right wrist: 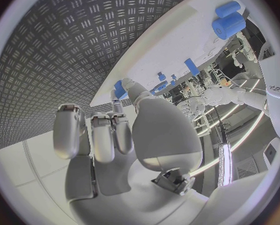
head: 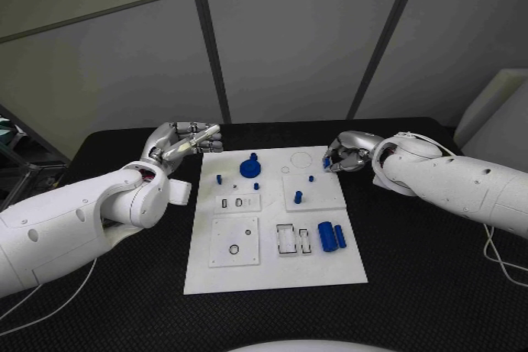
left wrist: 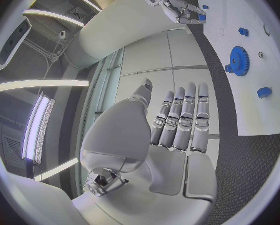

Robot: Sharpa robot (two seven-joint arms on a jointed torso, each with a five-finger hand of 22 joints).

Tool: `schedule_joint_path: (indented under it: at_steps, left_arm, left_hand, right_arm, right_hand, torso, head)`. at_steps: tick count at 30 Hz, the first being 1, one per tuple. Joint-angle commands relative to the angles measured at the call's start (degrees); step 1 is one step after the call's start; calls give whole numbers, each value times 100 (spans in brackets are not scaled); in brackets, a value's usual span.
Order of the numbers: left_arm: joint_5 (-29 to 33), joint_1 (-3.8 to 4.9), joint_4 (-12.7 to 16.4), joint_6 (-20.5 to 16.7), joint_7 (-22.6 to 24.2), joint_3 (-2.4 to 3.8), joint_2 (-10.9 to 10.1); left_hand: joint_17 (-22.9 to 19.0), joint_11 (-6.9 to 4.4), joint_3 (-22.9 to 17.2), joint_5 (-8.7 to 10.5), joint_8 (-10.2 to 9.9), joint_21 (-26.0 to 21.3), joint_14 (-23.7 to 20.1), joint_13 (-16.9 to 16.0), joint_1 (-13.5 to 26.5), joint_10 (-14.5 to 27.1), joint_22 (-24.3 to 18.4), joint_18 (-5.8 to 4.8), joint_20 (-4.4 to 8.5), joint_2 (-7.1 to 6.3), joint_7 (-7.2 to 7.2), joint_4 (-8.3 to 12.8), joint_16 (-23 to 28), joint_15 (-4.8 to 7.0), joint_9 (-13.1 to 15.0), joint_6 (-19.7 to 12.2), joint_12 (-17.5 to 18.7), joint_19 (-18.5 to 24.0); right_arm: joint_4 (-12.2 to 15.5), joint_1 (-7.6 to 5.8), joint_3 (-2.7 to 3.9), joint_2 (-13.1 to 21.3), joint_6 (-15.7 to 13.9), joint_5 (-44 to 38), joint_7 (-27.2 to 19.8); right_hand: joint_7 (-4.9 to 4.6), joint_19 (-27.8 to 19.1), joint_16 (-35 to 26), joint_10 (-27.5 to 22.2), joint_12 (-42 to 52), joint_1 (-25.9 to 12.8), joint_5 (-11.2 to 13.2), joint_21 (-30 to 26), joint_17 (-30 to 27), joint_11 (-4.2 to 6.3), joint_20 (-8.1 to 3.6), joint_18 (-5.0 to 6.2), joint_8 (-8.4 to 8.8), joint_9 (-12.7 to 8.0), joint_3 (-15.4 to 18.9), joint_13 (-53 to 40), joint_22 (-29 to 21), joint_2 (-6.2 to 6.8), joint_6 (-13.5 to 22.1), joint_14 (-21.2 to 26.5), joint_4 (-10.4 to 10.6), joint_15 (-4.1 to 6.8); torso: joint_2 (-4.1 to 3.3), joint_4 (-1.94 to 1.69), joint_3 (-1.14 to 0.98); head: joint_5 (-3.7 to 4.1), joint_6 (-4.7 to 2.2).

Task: Assemble the parts on the task board

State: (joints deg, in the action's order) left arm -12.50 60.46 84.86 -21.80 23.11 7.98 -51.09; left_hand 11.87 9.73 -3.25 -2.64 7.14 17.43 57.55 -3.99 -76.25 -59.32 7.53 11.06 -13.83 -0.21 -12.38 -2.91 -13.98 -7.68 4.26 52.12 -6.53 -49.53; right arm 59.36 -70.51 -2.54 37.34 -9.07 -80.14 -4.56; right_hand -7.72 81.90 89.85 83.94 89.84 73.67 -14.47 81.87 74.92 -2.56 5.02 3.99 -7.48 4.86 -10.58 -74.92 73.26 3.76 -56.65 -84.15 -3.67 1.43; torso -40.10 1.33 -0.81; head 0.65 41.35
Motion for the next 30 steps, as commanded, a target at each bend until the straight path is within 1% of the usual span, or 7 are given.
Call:
schedule_joint_path:
  at_steps: [1,6,12,15,22,26,30]
  left_arm:
    - [-2,7,12,51,39,2,-3]
    - [-2,7,13,51,38,2,-5]
    - [-2,7,10,53,37,2,-6]
    - [-2,7,6,53,34,2,-9]
    - [-2,8,4,44,25,2,-33]
    - [-2,9,14,42,9,2,-58]
    - [-2,12,30,40,-2,2,-77]
  left_hand:
    - [5,-1,25,-4,-19,-28,-32,-2,10,-38,-5,-81,0,45,-20,12,20,16,-7,38,26,42]
    - [5,-1,25,-4,-19,-28,-32,-2,10,-38,-5,-81,0,45,-20,12,20,16,-7,38,26,42]
    - [5,-1,25,-4,-19,-28,-32,-2,10,-38,-5,-81,0,45,-20,12,20,16,-7,38,26,42]
    - [5,-1,25,-4,-19,-28,-32,-2,10,-38,-5,-81,0,45,-20,12,20,16,-7,38,26,42]
    - [7,0,22,-4,-24,-34,-37,-2,3,-38,-9,-79,-3,60,-21,16,24,14,-8,39,32,45]
    - [7,0,22,-4,-24,-34,-37,-2,3,-38,-9,-79,-3,60,-21,16,24,14,-8,39,32,45]
    - [7,0,22,-4,-24,-34,-37,-2,3,-38,-9,-79,-3,60,-21,16,24,14,-8,39,32,45]
  right_arm:
    - [-6,0,-2,-3,-43,-37,3]
    - [-4,0,-2,6,-232,-20,-1]
    - [82,1,-1,48,-722,290,113]
    - [189,1,0,93,-907,502,205]
    - [687,-7,12,271,-1131,757,576]
    - [1090,-26,25,340,-1134,815,826]
    - [1453,-53,33,304,-1092,834,1071]
  right_hand:
    - [7,17,15,606,16,-14,33,39,1508,-35,20,-67,-70,18,-11,-1508,18,-98,-122,-585,60,-40]
    - [28,18,15,606,16,-5,23,45,1508,-18,16,-67,-137,46,-46,-1508,28,-174,-282,-585,76,-30]
    - [37,25,15,606,16,71,15,55,1508,-6,2,-70,-149,54,-124,-1508,46,-268,-339,-585,49,-13]
    - [38,27,15,606,16,117,127,60,1508,-2,-7,-70,-143,55,-187,-1508,52,-315,-351,-585,21,-6]
    - [33,6,15,606,16,157,221,42,1508,-4,-10,-63,-119,49,-266,-1508,13,-358,-341,-585,-13,-5]
    - [29,1,15,606,16,162,228,38,1508,-7,-10,-61,-110,46,-281,-1508,3,-361,-331,-585,-21,-6]
    - [24,-5,15,606,16,158,231,32,1508,-10,-10,-58,-103,44,-285,-1508,-9,-359,-323,-585,-23,-7]
  torso:
    - [1,8,0]
    - [1,3,-2]
    - [2,4,-1]
    - [5,14,-3]
    - [12,11,9]
    - [21,17,10]
    - [37,25,27]
  head:
    - [3,3]
    - [7,2]
    - [13,-1]
    - [4,2]
    - [15,-19]
    - [-20,-9]
    - [-60,-7]
